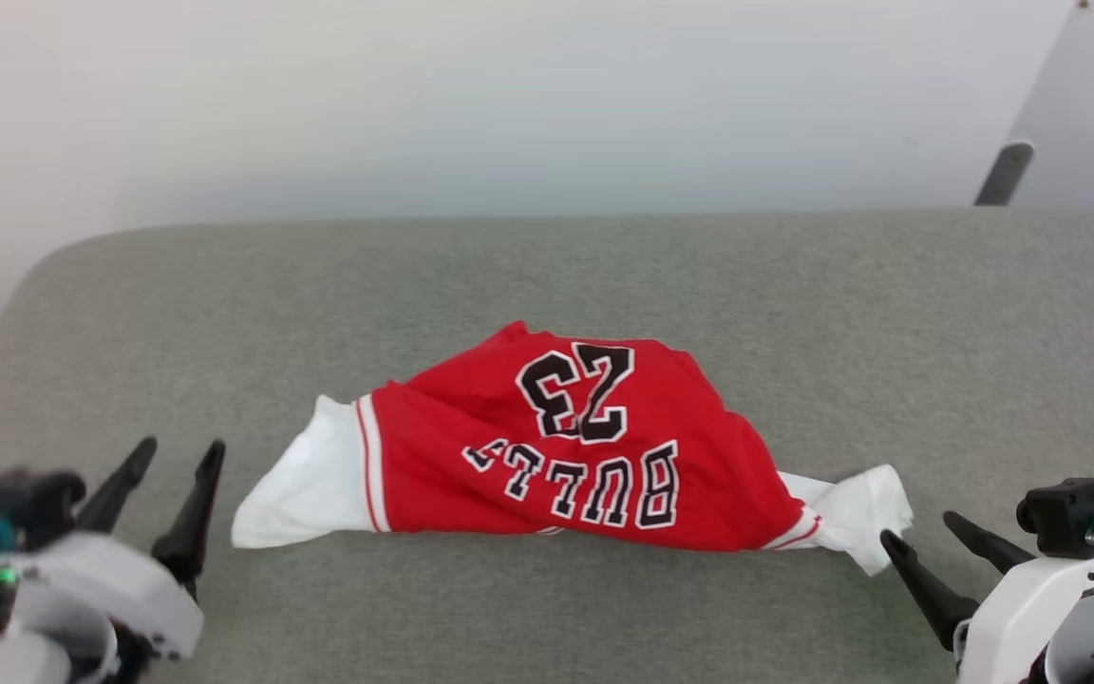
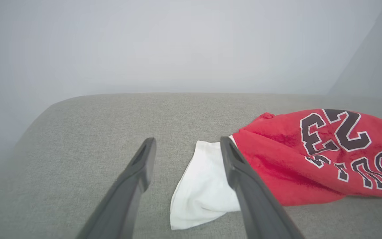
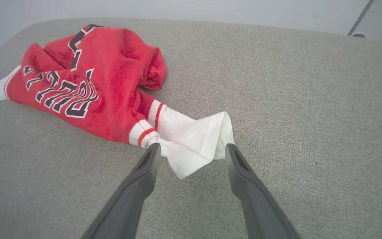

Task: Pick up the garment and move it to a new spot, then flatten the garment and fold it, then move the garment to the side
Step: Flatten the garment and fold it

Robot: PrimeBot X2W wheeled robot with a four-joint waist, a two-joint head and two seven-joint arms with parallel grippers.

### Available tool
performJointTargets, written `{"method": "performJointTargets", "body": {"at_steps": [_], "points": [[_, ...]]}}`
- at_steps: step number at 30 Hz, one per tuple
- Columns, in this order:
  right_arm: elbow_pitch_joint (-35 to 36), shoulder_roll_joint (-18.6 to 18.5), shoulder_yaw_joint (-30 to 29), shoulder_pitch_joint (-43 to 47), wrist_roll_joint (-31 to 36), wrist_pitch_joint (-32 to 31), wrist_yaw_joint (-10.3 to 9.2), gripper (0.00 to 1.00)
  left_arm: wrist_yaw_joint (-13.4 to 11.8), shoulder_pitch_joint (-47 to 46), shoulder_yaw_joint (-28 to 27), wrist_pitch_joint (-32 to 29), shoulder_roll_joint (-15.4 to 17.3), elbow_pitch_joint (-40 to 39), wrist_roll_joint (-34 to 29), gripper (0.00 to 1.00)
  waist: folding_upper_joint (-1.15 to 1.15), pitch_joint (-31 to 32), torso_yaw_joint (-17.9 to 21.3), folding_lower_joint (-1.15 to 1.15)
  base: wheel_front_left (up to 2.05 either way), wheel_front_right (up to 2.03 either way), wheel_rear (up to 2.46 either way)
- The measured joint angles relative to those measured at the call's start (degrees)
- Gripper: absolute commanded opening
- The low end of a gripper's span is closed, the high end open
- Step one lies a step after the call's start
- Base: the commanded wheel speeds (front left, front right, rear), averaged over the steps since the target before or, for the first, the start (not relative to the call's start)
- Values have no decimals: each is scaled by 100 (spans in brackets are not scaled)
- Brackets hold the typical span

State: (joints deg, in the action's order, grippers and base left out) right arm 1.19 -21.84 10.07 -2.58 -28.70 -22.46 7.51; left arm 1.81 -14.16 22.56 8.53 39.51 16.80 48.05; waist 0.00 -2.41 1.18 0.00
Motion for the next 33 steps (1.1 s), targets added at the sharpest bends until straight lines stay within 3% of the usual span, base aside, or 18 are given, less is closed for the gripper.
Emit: {"method": "performJointTargets", "body": {"at_steps": [3,9,17,18,19,20,21,33], "points": [[31,-174,103,-5,-68,-229,1,100,-136,309,-129,411,-115,-104,-63,100,0,43,-115,0,0,0,0],[-74,-404,337,-189,41,-639,0,100,-277,612,-494,636,-438,-305,-359,100,0,-6,-319,0,0,0,0],[-495,-620,790,-647,199,-961,0,100,-81,787,-1105,645,-1055,-487,-813,100,0,-274,-550,0,0,0,0],[-568,-643,869,-704,210,-994,0,96,-29,786,-1157,645,-1123,-478,-869,100,0,-312,-581,0,0,0,0],[-626,-652,922,-748,209,-1013,1,44,7,782,-1215,645,-1191,-463,-915,100,0,-346,-614,0,0,0,0],[-687,-644,943,-787,208,-1034,0,15,47,782,-1261,645,-1255,-446,-968,100,0,-380,-645,0,0,0,0],[-736,-644,973,-834,208,-1034,0,0,90,780,-1314,645,-1312,-415,-1013,100,0,-413,-677,0,0,0,0],[-705,-709,844,-1112,-226,-1447,0,0,427,799,-1855,645,-1784,-196,-1427,100,0,-547,-857,0,0,0,0]]}}
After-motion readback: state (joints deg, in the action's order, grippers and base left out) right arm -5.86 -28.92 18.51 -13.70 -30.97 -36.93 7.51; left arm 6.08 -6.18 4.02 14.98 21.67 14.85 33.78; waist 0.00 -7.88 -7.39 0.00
